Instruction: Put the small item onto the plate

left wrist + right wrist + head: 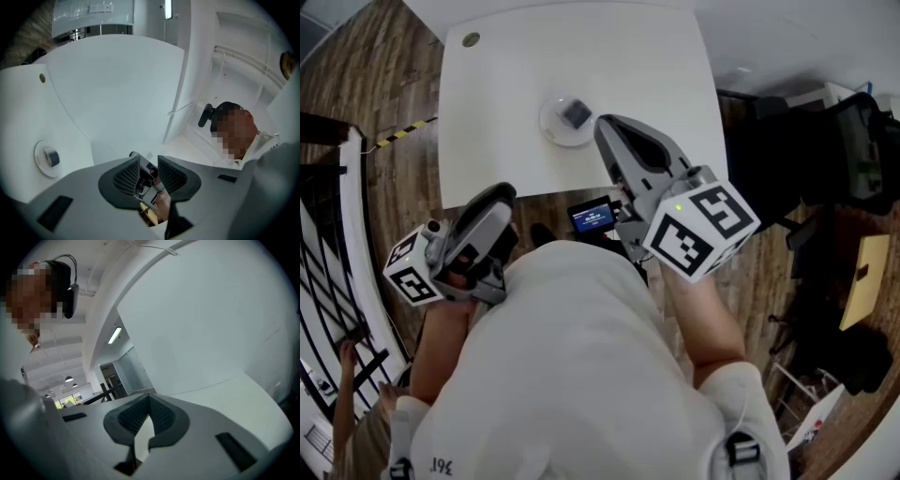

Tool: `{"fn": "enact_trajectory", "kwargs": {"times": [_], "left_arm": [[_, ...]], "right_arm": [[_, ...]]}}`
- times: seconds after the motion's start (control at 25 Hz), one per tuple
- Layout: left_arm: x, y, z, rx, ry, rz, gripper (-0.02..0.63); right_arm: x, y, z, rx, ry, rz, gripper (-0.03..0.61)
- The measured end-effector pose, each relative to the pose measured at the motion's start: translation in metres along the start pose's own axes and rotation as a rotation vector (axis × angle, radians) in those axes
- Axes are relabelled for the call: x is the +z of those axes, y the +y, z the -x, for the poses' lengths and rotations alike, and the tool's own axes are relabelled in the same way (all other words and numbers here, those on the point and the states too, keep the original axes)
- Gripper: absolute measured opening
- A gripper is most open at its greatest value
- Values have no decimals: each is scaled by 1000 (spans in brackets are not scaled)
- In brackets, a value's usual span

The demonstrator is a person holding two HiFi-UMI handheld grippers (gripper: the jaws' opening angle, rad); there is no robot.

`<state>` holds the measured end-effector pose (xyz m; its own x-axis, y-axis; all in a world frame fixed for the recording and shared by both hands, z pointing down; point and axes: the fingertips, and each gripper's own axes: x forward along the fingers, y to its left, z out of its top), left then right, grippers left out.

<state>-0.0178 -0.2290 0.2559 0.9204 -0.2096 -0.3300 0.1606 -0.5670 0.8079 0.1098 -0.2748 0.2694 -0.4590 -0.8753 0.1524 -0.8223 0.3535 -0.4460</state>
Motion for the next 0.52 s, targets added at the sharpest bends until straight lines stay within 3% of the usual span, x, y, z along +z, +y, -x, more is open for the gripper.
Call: {"fn": "enact_trajectory", "kwargs": {"times": [0.52], "left_arm": [[-13,-1,-5,0,21,18,117]], "right_arm": [[-6,-6,8,-9,-2,-15,0]]}}
